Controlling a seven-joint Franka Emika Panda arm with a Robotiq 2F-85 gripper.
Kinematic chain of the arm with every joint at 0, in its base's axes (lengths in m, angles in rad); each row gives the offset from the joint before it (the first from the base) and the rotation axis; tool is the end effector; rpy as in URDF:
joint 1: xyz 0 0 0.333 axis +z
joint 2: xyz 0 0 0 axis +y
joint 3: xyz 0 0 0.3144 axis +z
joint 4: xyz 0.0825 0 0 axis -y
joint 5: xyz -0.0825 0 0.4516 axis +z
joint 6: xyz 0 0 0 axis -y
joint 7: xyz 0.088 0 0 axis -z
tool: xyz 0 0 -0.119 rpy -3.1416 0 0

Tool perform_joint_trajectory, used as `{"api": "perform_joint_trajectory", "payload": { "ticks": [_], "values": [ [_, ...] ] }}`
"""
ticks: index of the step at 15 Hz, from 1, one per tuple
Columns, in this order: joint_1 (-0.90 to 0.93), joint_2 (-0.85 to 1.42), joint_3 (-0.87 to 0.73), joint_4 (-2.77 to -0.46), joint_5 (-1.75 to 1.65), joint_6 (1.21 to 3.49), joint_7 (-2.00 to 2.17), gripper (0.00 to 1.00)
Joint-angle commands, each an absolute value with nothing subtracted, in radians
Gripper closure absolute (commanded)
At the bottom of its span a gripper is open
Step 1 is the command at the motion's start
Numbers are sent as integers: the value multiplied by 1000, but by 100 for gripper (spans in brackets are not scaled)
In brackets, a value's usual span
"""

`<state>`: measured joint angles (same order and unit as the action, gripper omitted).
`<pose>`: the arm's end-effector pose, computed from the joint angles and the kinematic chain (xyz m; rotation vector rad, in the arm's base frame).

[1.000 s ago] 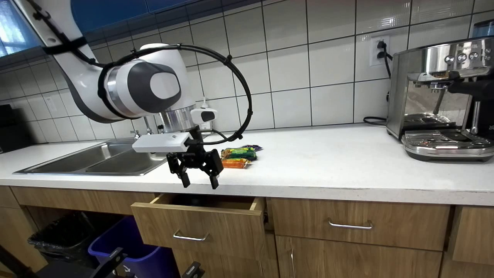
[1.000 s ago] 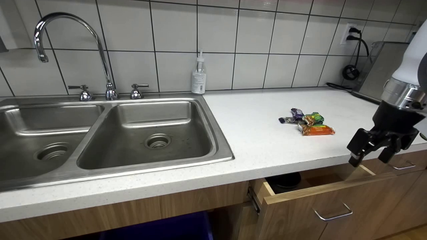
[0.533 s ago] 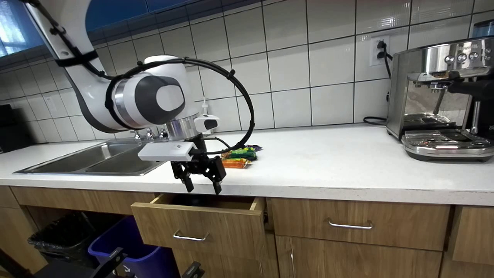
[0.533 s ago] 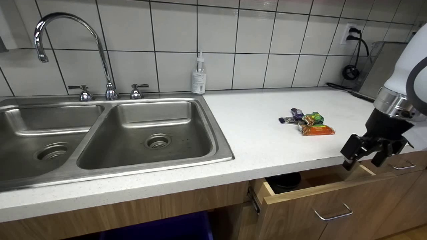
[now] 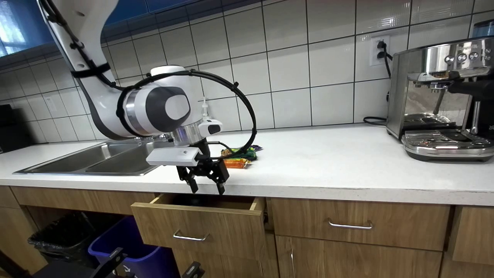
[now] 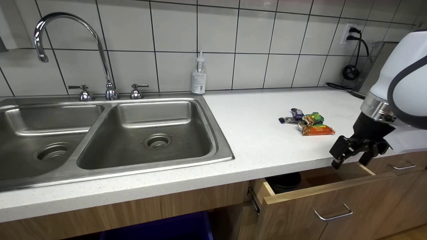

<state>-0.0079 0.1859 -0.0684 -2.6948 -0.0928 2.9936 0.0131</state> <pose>0.4351 -0.0292 0.1034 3.1018 0.0054 0.1733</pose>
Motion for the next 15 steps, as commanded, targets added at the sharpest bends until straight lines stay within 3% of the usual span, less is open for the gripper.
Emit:
{"api": "perform_joint_trajectory", "payload": {
  "ticks": [1, 15],
  "values": [
    [24, 248, -91, -2661, -106, 3038, 43, 0],
    [102, 377, -169, -2645, -79, 3131, 37, 0]
  ]
}}
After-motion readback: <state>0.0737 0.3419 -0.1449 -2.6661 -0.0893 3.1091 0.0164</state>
